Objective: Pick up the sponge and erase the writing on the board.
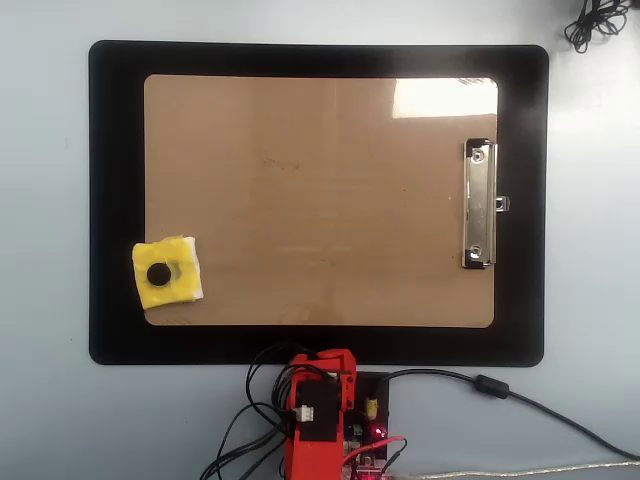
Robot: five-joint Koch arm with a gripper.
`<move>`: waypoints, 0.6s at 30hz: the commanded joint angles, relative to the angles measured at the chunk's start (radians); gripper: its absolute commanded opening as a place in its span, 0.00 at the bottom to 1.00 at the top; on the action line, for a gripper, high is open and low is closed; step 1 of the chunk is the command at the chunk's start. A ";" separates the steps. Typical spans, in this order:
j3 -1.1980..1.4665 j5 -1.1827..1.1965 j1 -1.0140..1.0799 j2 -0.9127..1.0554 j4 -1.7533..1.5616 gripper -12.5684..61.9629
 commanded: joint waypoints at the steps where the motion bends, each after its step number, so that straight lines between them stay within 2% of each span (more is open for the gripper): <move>1: 0.029 0.026 -0.014 0.049 0.029 0.63; 18: 0.032 0.025 -0.009 0.048 0.077 0.63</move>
